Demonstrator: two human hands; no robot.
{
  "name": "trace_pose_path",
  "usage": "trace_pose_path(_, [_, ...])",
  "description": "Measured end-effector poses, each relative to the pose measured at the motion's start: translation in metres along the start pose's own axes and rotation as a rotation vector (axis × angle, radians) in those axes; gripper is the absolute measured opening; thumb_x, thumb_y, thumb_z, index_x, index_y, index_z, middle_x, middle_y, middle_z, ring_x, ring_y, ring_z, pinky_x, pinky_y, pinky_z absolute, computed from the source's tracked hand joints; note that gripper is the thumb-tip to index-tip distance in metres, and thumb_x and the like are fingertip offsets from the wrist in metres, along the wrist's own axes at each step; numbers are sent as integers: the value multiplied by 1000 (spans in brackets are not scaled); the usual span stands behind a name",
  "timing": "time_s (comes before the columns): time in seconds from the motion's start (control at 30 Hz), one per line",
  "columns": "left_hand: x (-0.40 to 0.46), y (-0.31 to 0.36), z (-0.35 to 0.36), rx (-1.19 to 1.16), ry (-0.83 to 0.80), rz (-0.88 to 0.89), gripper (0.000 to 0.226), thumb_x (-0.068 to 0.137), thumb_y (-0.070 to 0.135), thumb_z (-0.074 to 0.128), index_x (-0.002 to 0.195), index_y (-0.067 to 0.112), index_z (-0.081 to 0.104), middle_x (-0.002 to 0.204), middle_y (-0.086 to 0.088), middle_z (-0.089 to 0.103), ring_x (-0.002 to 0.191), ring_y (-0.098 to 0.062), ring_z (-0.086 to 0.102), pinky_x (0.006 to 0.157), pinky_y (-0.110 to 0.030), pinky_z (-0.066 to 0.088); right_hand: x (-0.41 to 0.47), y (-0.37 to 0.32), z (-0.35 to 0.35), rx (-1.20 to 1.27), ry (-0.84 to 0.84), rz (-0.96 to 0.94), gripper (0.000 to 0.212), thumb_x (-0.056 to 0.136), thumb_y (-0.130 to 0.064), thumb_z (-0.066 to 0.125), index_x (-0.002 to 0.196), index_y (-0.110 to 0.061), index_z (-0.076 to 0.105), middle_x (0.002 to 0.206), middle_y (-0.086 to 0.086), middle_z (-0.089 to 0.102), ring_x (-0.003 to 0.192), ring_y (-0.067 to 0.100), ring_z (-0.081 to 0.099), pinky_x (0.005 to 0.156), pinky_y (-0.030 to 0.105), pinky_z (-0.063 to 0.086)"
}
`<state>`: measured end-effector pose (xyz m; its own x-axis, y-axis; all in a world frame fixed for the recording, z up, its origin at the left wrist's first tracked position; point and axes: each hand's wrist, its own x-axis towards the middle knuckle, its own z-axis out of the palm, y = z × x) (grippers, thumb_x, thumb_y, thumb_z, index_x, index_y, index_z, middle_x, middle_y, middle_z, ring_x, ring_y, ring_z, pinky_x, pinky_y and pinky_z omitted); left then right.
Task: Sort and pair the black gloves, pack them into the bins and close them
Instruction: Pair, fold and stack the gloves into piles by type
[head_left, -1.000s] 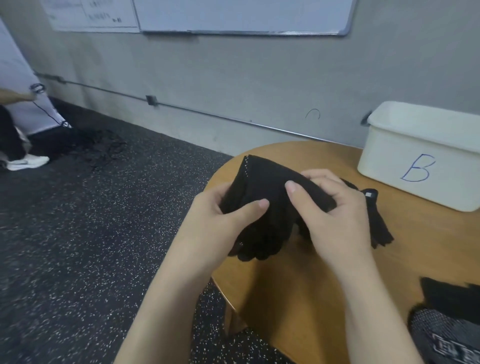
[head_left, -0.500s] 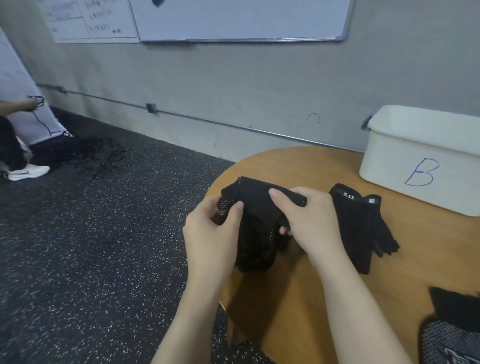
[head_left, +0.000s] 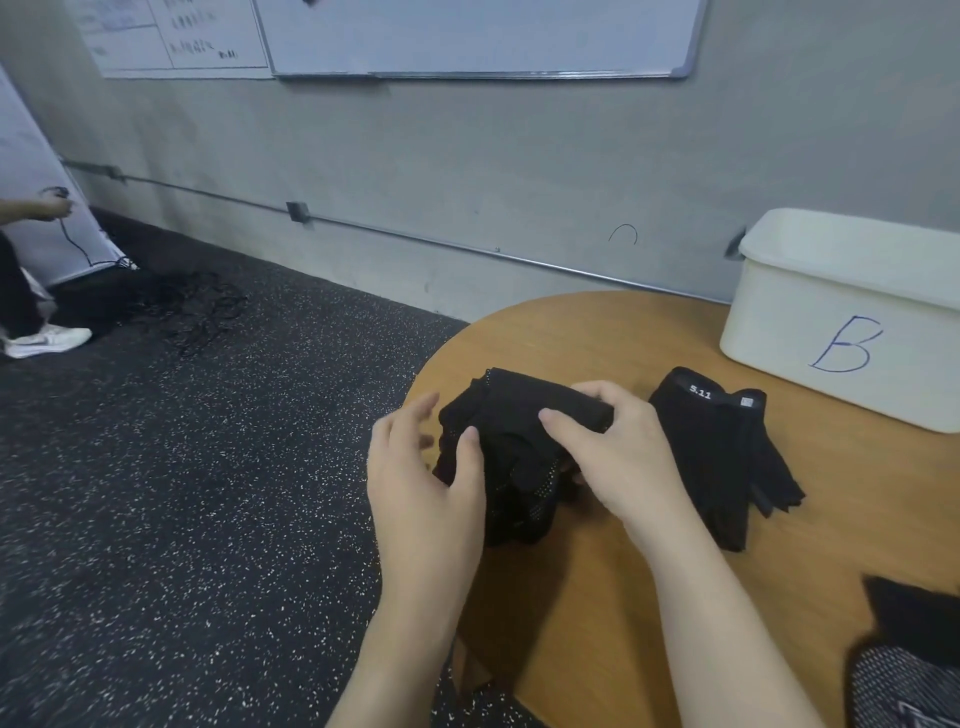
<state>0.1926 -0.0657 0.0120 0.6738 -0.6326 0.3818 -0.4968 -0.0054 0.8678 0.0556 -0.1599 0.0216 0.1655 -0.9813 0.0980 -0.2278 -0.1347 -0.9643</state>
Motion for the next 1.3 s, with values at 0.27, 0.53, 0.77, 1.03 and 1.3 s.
trace_pose_path(0.27, [0, -4, 10, 240, -275, 265, 51, 107, 41, 36, 153, 23, 50, 166, 0, 33, 153, -13, 29, 123, -25, 19, -2, -2, 4, -119, 76, -198, 22, 90, -30, 78, 110, -36, 70, 99, -22, 72, 96, -4, 66, 83, 25, 58])
trace_pose_path(0.53, [-6, -16, 13, 177, -325, 167, 53, 108, 42, 30, 157, 25, 44, 166, 7, 33, 153, -2, 23, 119, -8, 11, -5, 8, 6, -322, 187, -154, 34, 93, -47, 69, 119, -26, 69, 106, -9, 71, 106, 17, 65, 89, 41, 57])
trace_pose_path(0.77, [-11, -13, 9, 165, -334, 131, 49, 110, 38, 33, 157, 27, 43, 167, 5, 32, 153, -5, 24, 118, -9, 13, -10, 4, -2, -391, 325, -94, 21, 97, -41, 63, 105, -23, 71, 81, -20, 63, 88, 14, 66, 77, 34, 54])
trace_pose_path(1.03, [-48, 3, -14, 134, -244, 50, 51, 108, 27, 45, 159, 25, 38, 168, 3, 29, 155, -13, 23, 126, -45, 26, -62, -4, -34, -540, 351, -54, 10, 98, -29, 61, 91, -30, 68, 76, -17, 66, 67, 0, 58, 55, 19, 39])
trace_pose_path(1.3, [-122, 52, 8, 36, -468, 249, 48, 106, 23, 43, 154, 30, 46, 163, 13, 36, 152, -5, 26, 126, -37, 29, -132, -19, -116, -613, 321, -44, 23, 97, -32, 60, 75, -31, 66, 62, -14, 64, 64, 7, 62, 61, 35, 55])
